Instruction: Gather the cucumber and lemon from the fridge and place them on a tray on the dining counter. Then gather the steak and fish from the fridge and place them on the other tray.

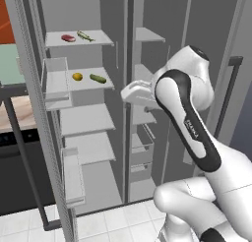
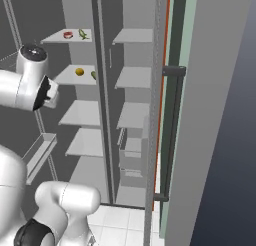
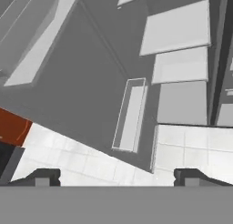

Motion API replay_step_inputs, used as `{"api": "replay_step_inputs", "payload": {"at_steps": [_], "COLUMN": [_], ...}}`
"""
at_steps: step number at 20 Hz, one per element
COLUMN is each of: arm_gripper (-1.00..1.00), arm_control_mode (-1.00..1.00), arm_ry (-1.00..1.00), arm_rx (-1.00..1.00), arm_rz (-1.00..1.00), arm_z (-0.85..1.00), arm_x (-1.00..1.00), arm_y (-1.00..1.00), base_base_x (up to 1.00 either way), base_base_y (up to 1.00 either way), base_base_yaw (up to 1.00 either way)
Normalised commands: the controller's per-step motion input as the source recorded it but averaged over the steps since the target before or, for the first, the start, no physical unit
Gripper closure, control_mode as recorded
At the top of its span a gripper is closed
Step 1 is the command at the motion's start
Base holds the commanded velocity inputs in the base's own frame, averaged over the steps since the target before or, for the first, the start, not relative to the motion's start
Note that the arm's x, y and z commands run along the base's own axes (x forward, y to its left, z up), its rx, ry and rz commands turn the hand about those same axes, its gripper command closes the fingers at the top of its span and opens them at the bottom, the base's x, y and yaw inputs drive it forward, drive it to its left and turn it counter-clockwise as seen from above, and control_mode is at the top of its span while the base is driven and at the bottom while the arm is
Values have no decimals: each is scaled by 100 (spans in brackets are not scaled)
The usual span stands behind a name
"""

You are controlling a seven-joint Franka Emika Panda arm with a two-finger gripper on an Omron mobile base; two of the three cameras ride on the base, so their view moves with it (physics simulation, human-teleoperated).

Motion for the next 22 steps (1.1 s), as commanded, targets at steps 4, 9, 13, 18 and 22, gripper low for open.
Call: {"api": "replay_step_inputs", "payload": {"at_steps": [4, 9, 13, 18, 22], "arm_gripper": [-100, -100, -100, -100, -100], "arm_control_mode": [-100, -100, -100, -100, -100], "arm_ry": [-5, -13, -8, -6, 0], "arm_rx": [-6, -8, -8, -7, -2], "arm_rz": [-13, -13, -10, -3, 0], "arm_z": [-38, -19, -1, 0, -1], "arm_x": [-10, -33, -48, -52, -17], "arm_y": [-34, -41, -42, -51, -15], "base_base_x": [0, 0, 0, 0, 0], "base_base_y": [0, 0, 0, 0, 0], "base_base_yaw": [0, 0, 0, 0, 0]}}
